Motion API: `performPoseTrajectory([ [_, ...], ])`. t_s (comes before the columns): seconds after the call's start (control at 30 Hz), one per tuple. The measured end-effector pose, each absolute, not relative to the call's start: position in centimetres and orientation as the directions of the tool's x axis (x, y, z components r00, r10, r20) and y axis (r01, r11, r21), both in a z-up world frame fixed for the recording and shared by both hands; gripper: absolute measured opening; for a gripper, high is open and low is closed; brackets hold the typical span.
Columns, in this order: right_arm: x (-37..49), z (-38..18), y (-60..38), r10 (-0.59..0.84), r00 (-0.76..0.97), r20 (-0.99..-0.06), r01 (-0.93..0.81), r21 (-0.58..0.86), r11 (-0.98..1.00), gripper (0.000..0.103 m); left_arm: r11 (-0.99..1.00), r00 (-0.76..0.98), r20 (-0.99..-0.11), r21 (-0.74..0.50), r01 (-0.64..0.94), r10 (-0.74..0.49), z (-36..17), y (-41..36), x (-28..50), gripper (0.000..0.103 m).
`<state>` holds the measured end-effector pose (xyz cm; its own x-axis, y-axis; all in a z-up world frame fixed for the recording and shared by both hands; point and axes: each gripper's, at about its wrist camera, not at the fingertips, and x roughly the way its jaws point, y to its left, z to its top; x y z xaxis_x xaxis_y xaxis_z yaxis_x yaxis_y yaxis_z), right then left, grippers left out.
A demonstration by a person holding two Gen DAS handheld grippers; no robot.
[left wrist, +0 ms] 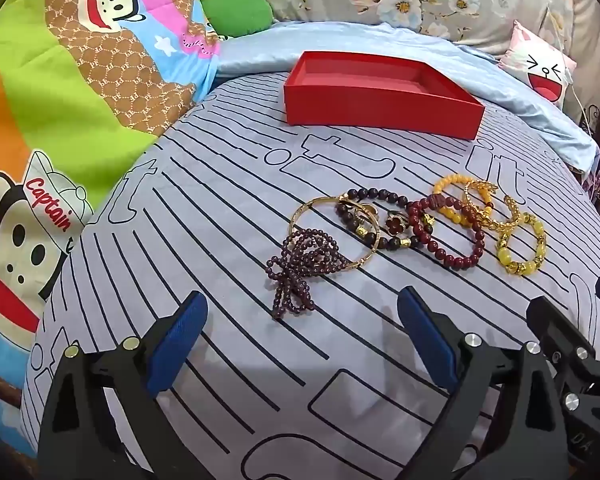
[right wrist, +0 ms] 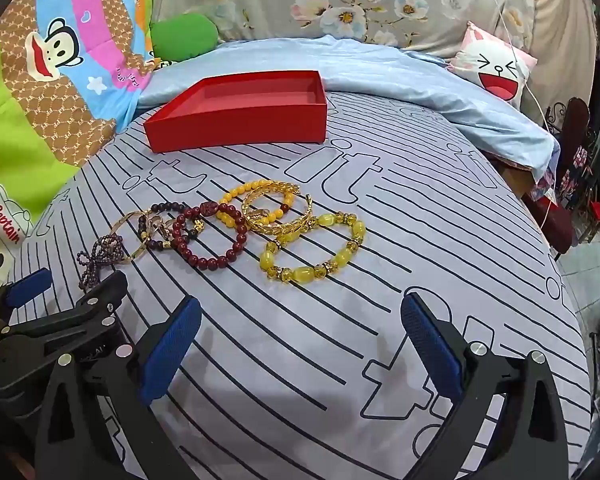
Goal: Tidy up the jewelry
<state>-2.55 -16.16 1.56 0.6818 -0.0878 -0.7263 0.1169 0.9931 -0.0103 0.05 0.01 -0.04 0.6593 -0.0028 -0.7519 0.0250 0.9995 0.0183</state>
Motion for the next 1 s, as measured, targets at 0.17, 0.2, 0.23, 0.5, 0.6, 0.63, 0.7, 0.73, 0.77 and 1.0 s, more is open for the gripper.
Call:
performPoseTrajectory([
  [0.17,-2.66,1.59,-16.16,-0.082,0.683,-0.726,0.114,-0.004,0.993,0.096,0.999,0.672,-0.74,0.024,0.02,0.004,0.45,0.04,-0.21,0.091],
  [0.2,-2.66,1.59,-16.14,-0.081,0.683,-0.726,0.114,-0.003,0.993,0.096,1.0,0.673,-0.74,0.024,0.02,0.004,0.54,0.04,-0.24,0.092],
  [0.23,-2.63,1.56,-16.23,-0.082,0.683,-0.726,0.115,-0.004,0.993,0.096,0.999,0.674,-0.739,0.026,0.02,0.006,0.62,0.02,-0.26,0.091],
  [0.5,-2.76,1.63,-16.37,-0.078,0.683,-0.726,0.114,0.0,0.993,0.096,1.0,0.674,-0.739,0.023,0.017,0.006,0.47,0.02,-0.39,0.092],
  [0.6,-2.9,1.59,-16.61,-0.077,0.683,-0.726,0.115,0.002,0.993,0.096,1.0,0.675,-0.738,0.026,0.014,0.01,0.46,-0.01,-0.41,0.092],
  [0.63,-2.91,1.6,-16.6,-0.079,0.683,-0.726,0.115,0.001,0.993,0.096,1.0,0.675,-0.737,0.027,0.013,0.012,0.49,-0.01,-0.44,0.092],
  [0.7,-2.89,1.59,-16.55,-0.079,0.684,-0.725,0.115,0.0,0.993,0.096,1.0,0.676,-0.736,0.027,0.013,0.011,0.5,0.04,-0.41,0.092],
  [0.73,-2.88,1.61,-16.55,-0.079,0.684,-0.726,0.115,0.001,0.993,0.096,1.0,0.677,-0.736,0.027,0.013,0.011,0.51,0.06,-0.42,0.092],
  [0.77,-2.88,1.61,-16.55,-0.079,0.684,-0.726,0.115,0.001,0.993,0.096,1.0,0.677,-0.735,0.027,0.013,0.012,0.53,0.09,-0.42,0.092],
  [1.0,-2.87,1.58,-16.5,-0.078,0.684,-0.725,0.115,0.002,0.993,0.096,1.0,0.677,-0.736,0.025,0.014,0.008,0.63,0.2,-0.43,0.092],
])
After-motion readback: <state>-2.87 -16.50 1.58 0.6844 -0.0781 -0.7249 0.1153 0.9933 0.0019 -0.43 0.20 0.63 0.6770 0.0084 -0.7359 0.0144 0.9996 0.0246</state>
